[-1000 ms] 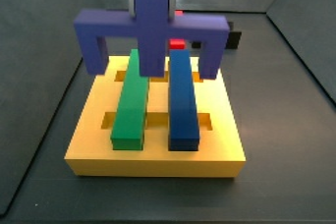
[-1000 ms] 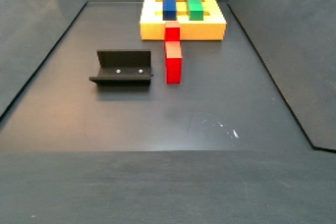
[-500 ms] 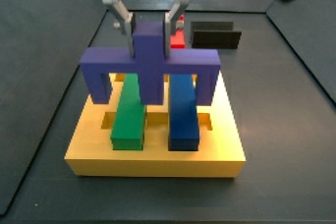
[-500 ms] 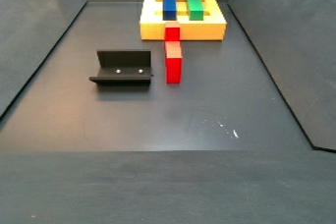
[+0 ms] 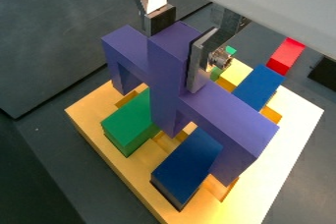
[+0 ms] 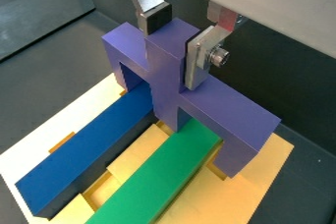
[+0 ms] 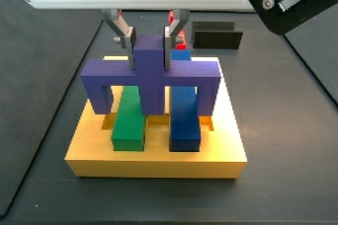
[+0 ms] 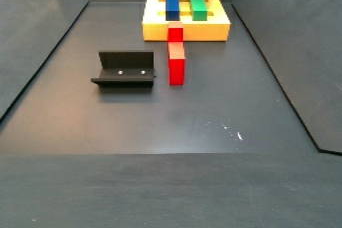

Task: Pick up the purple object. Move up. Place the purple object on the fixture. Regrasp the purple object. Move to above the board. Insert the purple object.
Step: Insert the purple object.

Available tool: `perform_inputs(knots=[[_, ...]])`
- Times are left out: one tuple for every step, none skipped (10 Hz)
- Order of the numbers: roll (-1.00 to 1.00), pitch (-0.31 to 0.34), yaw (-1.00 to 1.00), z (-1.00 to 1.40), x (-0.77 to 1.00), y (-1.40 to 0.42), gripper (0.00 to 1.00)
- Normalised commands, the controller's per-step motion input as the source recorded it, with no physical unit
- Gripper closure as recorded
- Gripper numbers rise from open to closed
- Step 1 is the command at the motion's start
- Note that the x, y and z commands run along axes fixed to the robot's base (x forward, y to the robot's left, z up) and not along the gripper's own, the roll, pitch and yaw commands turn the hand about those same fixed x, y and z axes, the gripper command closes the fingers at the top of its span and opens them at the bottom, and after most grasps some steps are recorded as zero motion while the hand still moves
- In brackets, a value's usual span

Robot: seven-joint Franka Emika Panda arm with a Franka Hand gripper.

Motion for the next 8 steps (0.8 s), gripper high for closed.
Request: perform_inputs(knots=[[0.0,0.034,0.03,0.05,0.19,0.05,1.0],[-0.02,0.05,0.05,0.05,0.27,0.08,1.0],[-0.04,0.039,0.04,0.02,0.25,0.05,1.0],[-0.02,0.016,0.01,0.0,0.13,0.01,1.0],[0.0,0.0,0.02,-0.02,0.0,0.0,1.0],[0.0,-0.014,0.0,-0.08,0.0,-0.02,1.0],[0.01,-0.033,0.0,-0.13,0.0,-0.08,1.0],[0.02,-0.02,0.0,-0.08,-0.01,-0.09,1.0]])
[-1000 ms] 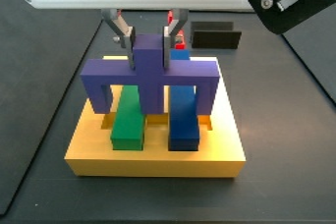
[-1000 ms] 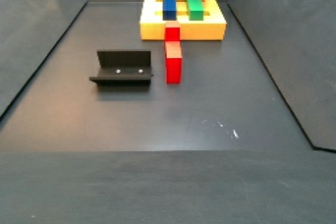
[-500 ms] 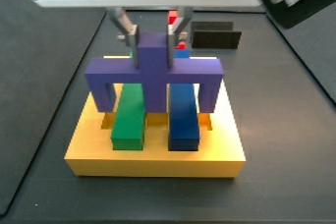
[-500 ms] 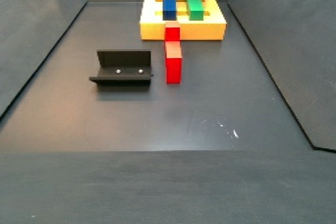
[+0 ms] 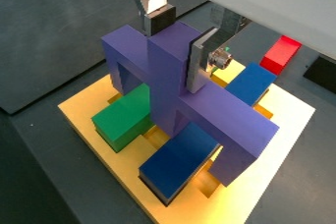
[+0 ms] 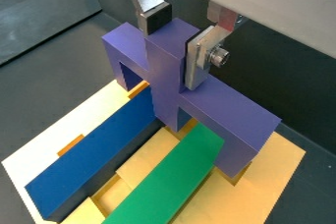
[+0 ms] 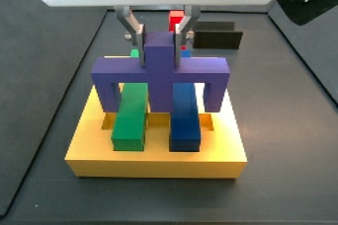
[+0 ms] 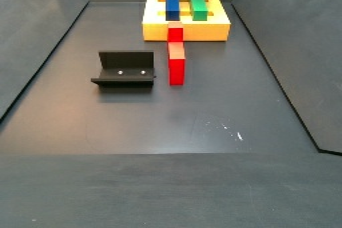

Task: Pick up the purple object. Move up. Place the purple object on the fixture. Regrasp the purple object. Move to above the board. Insert the purple object.
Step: Insert the purple object.

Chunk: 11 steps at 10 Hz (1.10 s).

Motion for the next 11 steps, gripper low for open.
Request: perform_inputs(knots=[[0.0,0.0,0.0,0.0,0.0,-0.13,1.0],[0.03,0.0,-0.02,0.0,0.0,-0.18,1.0],[0.02,-0.003,-0.1,-0.07,0.0,-0.07,1.0],[0.04,-0.02,-0.11,-0.15,0.0,-0.01,1.0],[0.05,-0.027,-0.1,-0.22,0.0,0.0,1.0],[0.07,-0.027,-0.09,-0.27,0.01,0.0,1.0],[0.06,-0.034,-0.08,-0.29,0.01,0.0,1.0],[0.07,-0.039,-0.06,-0.31,0.01,0.0,1.0],[0.07,-0.034,0.0,-0.32,0.05,0.0,1.0],[0.1,-0.003,0.0,-0.21,0.05,0.0,1.0],[0.08,0.0,0.0,-0.17,0.07,0.0,1.0]])
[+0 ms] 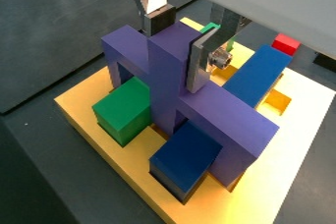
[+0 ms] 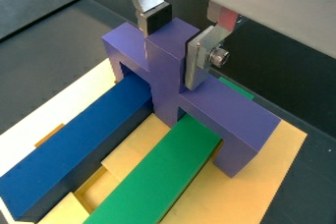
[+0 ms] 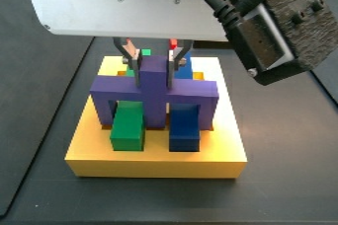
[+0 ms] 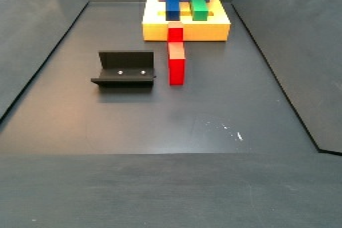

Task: Pick up the purple object. Move up. Place the purple object on the fixture. Regrasp the purple object. Move to above the board. Insert the purple object.
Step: Insert the purple object.

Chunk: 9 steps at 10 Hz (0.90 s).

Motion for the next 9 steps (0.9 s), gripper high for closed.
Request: perform_inputs(knots=[[0.05,0.0,0.0,-0.23,0.17,-0.11,1.0],[0.07,0.0,0.0,-0.24,0.25,-0.07,1.0],[0.14,0.0,0.0,-0.24,0.18,0.0,1.0],[0.21,0.0,0.05,-0.18,0.0,0.0,1.0],[0.19,0.0,0.1,-0.15,0.0,0.0,1.0],[0.18,-0.007,0.12,-0.11,-0.06,0.0,1.0],[0.23,-0.011,0.21,0.0,-0.16,0.0,1.0],[0.26,-0.023,0.25,0.0,-0.21,0.0,1.0],[0.11,-0.043,0.02,-0.19,0.0,-0.06,1.0]])
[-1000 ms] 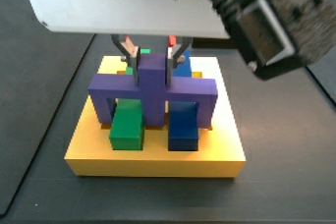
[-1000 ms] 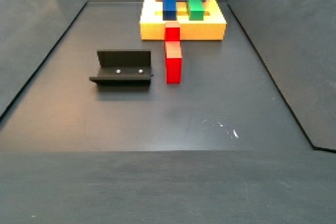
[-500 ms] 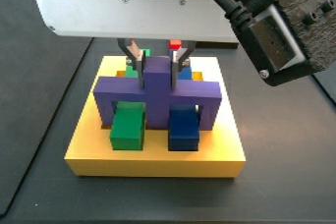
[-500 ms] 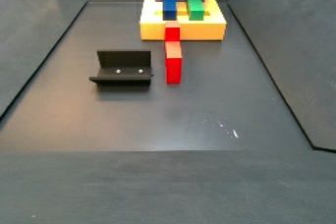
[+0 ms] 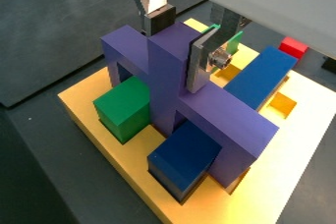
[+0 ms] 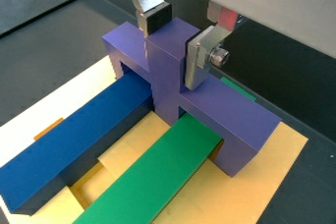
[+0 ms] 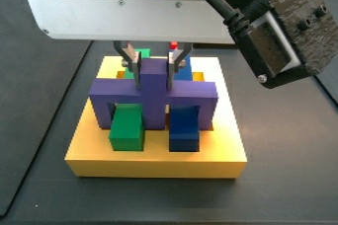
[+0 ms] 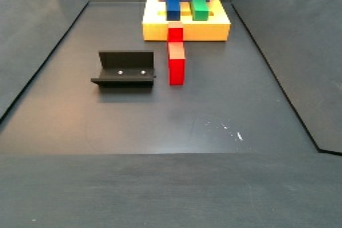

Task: Pick up the purple object. Move up. Place the purple object on the fixture. Regrasp the purple object. Move to above the board. Insert the purple object.
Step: Insert the purple object.

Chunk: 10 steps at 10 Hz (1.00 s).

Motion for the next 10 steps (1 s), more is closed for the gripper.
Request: perform_inputs(knots=[[0.09,-0.039,0.0,-0.4,0.05,-0.02,1.0],[0.0,0.0,-0.14,-0.49,0.18,0.0,1.0],[-0.01,-0.003,-0.18,-0.69,0.23,0.0,1.0],[-0.07,0.0,-0.2,-0.85,0.28,0.0,1.0],[-0.07,-0.046,-0.15,-0.9,0.14,0.0,1.0],[-0.07,-0.116,0.0,-0.78,0.0,0.05,1.0],[0.0,-0.26,0.2,-0.51,-0.29,0.0,1.0],[0.0,-0.3,0.2,-0.61,-0.31,0.0,1.0],[-0.03,-0.227,0.11,-0.53,-0.17,0.0,1.0],[0.0,-0.021,0.0,-0.05,-0.03,0.0,1.0]])
